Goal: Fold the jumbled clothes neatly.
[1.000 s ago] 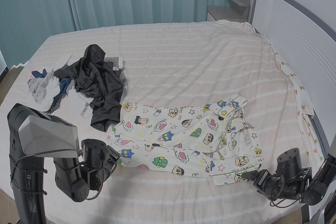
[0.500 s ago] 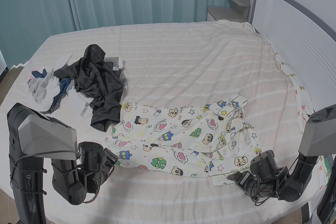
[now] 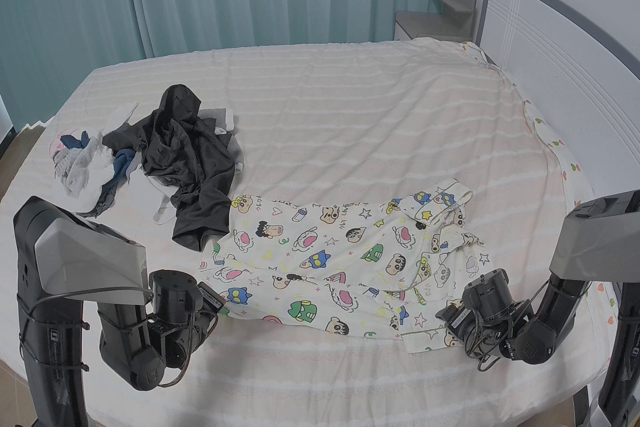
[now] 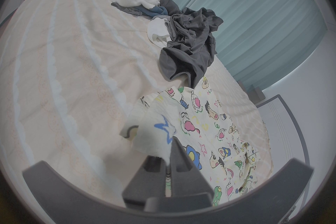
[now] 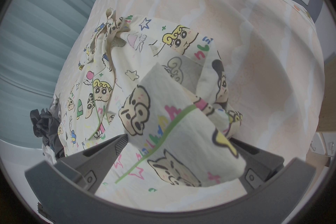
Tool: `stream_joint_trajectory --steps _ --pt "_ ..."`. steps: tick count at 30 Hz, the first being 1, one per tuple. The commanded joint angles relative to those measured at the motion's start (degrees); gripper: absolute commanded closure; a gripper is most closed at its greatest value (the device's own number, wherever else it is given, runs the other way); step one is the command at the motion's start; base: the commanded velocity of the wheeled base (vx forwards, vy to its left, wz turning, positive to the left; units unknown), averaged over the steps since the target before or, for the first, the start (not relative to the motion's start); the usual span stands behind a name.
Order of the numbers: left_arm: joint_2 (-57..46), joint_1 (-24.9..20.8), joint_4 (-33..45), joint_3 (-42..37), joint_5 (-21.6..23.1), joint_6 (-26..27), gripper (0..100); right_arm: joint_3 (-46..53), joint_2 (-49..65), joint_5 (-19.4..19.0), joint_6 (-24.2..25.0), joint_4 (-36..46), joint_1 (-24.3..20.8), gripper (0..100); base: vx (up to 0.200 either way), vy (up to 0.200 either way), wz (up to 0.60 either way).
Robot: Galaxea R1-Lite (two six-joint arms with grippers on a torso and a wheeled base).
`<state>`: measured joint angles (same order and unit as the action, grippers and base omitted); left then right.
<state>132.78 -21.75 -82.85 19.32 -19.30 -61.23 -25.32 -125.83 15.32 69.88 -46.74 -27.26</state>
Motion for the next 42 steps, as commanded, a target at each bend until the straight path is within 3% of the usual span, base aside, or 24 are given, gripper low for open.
stream_joint_trajectory --steps 1,4,5,24,35,42 --pt "0.11 0.04 0.05 -0.07 0.31 -0.03 100 -0.7 -1.17 0.23 0.0 -0.28 0.63 0 0.0 0.0 0.0" --pt "0.11 0.04 -0.03 -0.07 0.4 -0.03 100 -0.87 -1.26 0.23 0.08 -0.46 0.72 0 0.0 0.0 0.0" --pt "0.11 0.04 -0.03 -0.07 0.4 -0.03 100 -1.14 -1.35 0.23 0.08 -0.46 0.72 100 0.0 0.0 0.0" --pt "-0.42 -0.66 0.14 -0.95 0.84 0.94 100 -0.61 0.59 1.46 -0.53 -1.34 0.28 100 0.0 0.0 0.0" --pt "-2.09 -0.31 1.64 -7.11 5.32 2.7 100 4.14 4.63 0.76 -4.4 -0.99 0.45 100 0.0 0.0 0.0" --pt "-2.35 0.13 1.55 -10.36 5.5 6.13 100 6.51 5.33 0.67 -6.68 -1.07 0.72 100 0.0 0.0 0.0"
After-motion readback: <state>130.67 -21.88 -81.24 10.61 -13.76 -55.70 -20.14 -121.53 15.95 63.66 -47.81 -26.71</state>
